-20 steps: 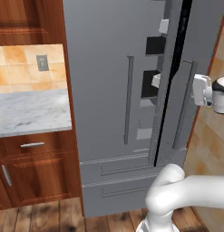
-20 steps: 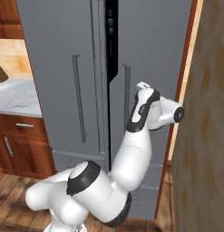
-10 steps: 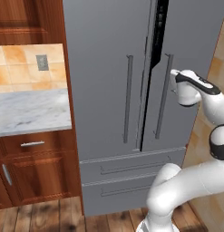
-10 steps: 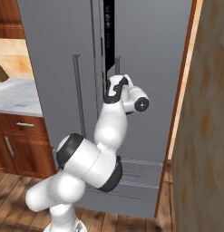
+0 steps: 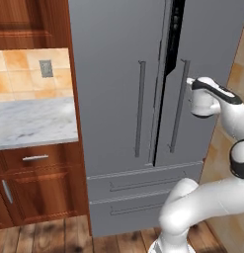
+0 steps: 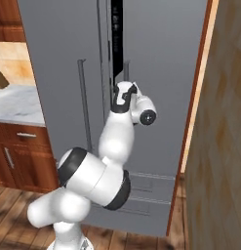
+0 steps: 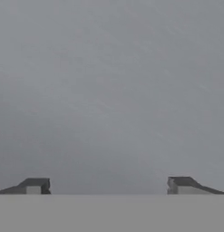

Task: Place the kiwi in the correct fridge rack based on whether it is a fruit or vegetable. Finally, close the fridge door.

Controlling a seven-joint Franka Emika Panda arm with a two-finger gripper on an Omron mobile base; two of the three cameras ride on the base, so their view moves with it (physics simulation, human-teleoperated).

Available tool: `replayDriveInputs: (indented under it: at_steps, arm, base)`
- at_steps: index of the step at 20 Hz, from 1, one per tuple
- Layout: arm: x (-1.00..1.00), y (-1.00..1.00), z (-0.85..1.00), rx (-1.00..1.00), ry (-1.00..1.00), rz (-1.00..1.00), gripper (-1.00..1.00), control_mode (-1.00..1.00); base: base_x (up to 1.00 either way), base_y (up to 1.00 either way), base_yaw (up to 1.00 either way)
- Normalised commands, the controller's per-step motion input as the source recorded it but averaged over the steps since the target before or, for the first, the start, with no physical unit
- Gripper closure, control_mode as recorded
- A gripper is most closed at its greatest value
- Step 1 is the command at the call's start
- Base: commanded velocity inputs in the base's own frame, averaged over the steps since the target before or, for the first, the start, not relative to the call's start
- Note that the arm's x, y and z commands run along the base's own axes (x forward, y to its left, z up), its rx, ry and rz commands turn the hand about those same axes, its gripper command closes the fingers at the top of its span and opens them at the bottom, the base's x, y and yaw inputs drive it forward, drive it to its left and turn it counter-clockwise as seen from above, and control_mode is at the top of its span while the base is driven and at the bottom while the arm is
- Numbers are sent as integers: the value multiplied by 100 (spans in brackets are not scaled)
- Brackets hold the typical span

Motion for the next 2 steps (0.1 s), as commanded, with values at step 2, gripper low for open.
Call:
replayDriveInputs:
  at_steps: [2]
  arm:
    - [-1,4,0,0,0,0,-100,-100]
  base:
    - [0,0,0]
